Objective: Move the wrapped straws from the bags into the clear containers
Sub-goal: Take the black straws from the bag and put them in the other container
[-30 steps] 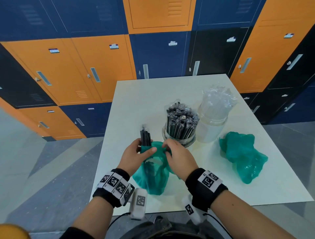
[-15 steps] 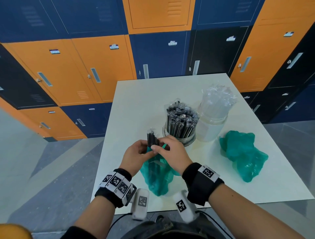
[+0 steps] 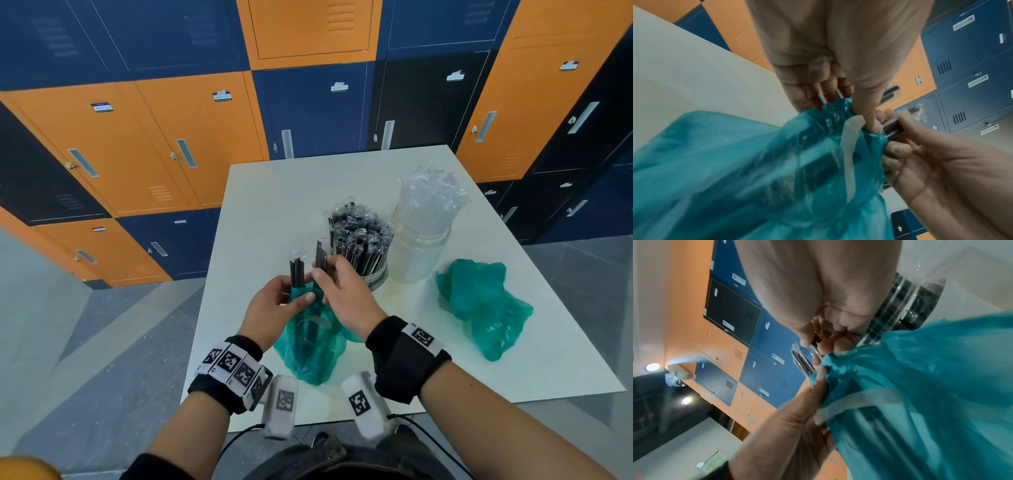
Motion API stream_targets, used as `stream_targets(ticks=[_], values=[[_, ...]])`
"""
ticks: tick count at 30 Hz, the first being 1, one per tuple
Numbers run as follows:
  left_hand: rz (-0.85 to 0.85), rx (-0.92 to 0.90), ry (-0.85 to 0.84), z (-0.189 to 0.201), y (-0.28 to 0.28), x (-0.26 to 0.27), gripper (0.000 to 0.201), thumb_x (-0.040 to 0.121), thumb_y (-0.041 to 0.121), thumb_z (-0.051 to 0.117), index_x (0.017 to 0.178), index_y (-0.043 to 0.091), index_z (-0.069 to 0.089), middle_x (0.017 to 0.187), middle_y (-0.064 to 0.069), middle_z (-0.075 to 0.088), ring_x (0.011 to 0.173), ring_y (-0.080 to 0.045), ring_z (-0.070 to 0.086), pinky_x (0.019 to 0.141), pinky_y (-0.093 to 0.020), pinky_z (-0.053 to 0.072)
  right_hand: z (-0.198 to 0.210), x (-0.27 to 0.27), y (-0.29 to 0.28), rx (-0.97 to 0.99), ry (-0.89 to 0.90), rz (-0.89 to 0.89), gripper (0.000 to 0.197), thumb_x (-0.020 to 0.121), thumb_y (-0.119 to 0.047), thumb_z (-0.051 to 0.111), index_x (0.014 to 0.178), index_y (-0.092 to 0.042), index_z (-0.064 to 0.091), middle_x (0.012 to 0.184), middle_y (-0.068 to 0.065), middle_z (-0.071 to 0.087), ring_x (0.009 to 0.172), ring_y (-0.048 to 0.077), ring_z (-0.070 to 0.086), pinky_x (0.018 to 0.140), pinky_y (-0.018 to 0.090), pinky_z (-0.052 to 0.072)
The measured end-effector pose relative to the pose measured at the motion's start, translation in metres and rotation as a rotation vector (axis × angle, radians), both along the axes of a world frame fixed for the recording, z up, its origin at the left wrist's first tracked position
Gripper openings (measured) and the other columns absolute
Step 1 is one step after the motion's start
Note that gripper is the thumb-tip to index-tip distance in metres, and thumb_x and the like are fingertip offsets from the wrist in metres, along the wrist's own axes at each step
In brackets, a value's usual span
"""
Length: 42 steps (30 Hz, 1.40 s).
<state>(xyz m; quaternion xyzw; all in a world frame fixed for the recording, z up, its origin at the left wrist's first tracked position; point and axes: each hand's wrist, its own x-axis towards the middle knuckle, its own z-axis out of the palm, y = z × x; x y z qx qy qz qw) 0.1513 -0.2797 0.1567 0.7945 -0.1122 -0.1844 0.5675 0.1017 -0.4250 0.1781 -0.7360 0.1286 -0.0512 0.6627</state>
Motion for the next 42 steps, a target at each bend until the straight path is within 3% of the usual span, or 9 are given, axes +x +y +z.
stream_targets(ticks=[5,12,21,27,29,33,36,39,42], values=[[0.028,-0.038,0.024,-0.001,-0.001,0.002,0.027,0.081,0.025,0.079,0.099,0.017,0.062,0.097,-0.007,0.074,0.093,-0.029,0.069,0.09,-0.051,0.054,0.023,-0.003,-0.013,-0.094,-0.056,0.033,0.016,0.101,-0.019,0.047,0.113,-0.02,0.058,0.09,-0.003,0.067,0.061,-0.011,0.053,0.068,0.012,0.039],[0.048,-0.051,0.04,-0.004,-0.003,0.006,0.026,0.08,0.021,0.079,0.099,0.016,0.062,0.097,-0.01,0.073,0.092,-0.029,0.07,0.089,-0.048,0.056,0.081,-0.003,-0.053,-0.343,-0.189,-0.02,0.019,0.103,-0.026,0.039,0.113,-0.017,0.053,0.091,-0.005,0.069,0.082,-0.004,0.059,0.07,0.014,0.039],[0.064,-0.012,0.05,-0.01,-0.009,0.01,0.027,0.08,0.023,0.08,0.099,0.019,0.061,0.095,-0.008,0.072,0.09,-0.027,0.07,0.086,-0.047,0.057,0.129,-0.011,-0.081,-0.461,-0.524,-0.267,0.016,0.105,-0.021,0.035,0.112,-0.014,0.048,0.088,0.002,0.062,0.07,0.001,0.053,0.069,0.018,0.041],[0.062,-0.009,0.043,-0.011,-0.011,0.01,0.026,0.08,0.021,0.079,0.098,0.02,0.061,0.097,-0.009,0.071,0.091,-0.029,0.069,0.085,-0.043,0.057,0.098,-0.012,-0.075,-0.519,-0.347,-0.141,0.014,0.103,-0.028,0.038,0.112,-0.023,0.049,0.093,-0.01,0.065,0.08,-0.002,0.058,0.076,0.026,0.049],[0.062,-0.015,0.046,-0.011,-0.012,0.01,0.026,0.081,0.02,0.078,0.099,0.019,0.061,0.097,-0.009,0.071,0.092,-0.03,0.068,0.084,-0.04,0.057,0.073,-0.008,-0.077,-0.684,-0.195,-0.099,0.021,0.101,-0.031,0.045,0.111,-0.019,0.058,0.099,-0.004,0.064,0.092,0.011,0.054,0.085,0.038,0.049],[0.063,-0.009,0.039,-0.01,-0.012,0.01,0.028,0.081,0.02,0.078,0.102,0.016,0.06,0.096,-0.008,0.071,0.091,-0.029,0.068,0.083,-0.039,0.057,0.035,-0.006,-0.074,-1.02,-0.086,-0.215,0.03,0.092,-0.042,0.057,0.106,-0.019,0.068,0.121,-0.002,0.049,0.106,0.022,0.034,0.093,0.044,0.04],[0.07,-0.01,0.047,-0.011,-0.011,0.011,0.028,0.08,0.02,0.079,0.101,0.017,0.061,0.096,-0.008,0.071,0.091,-0.03,0.068,0.084,-0.041,0.057,0.041,-0.007,-0.071,-0.951,-0.216,-0.238,0.049,0.088,-0.034,0.066,0.133,-0.022,0.05,0.139,-0.001,0.041,0.124,0.021,0.034,0.107,0.04,0.034],[0.076,-0.02,0.061,-0.012,-0.011,0.01,0.027,0.08,0.02,0.079,0.1,0.018,0.061,0.097,-0.008,0.071,0.092,-0.03,0.068,0.085,-0.042,0.057,0.049,-0.006,-0.066,-0.951,-0.31,-0.121,0.065,0.094,-0.02,0.058,0.15,-0.024,0.026,0.156,-0.003,0.029,0.142,0.012,0.025,0.118,0.03,0.019],[0.07,0.003,0.047,-0.012,-0.011,0.01,0.028,0.081,0.021,0.079,0.102,0.018,0.06,0.098,-0.006,0.071,0.091,-0.026,0.069,0.081,-0.034,0.057,0.03,-0.004,-0.061,-1.202,-0.257,-0.041,0.046,0.102,-0.023,0.037,0.148,-0.022,0.035,0.157,-0.006,0.03,0.145,0.012,0.025,0.121,0.038,0.014]])
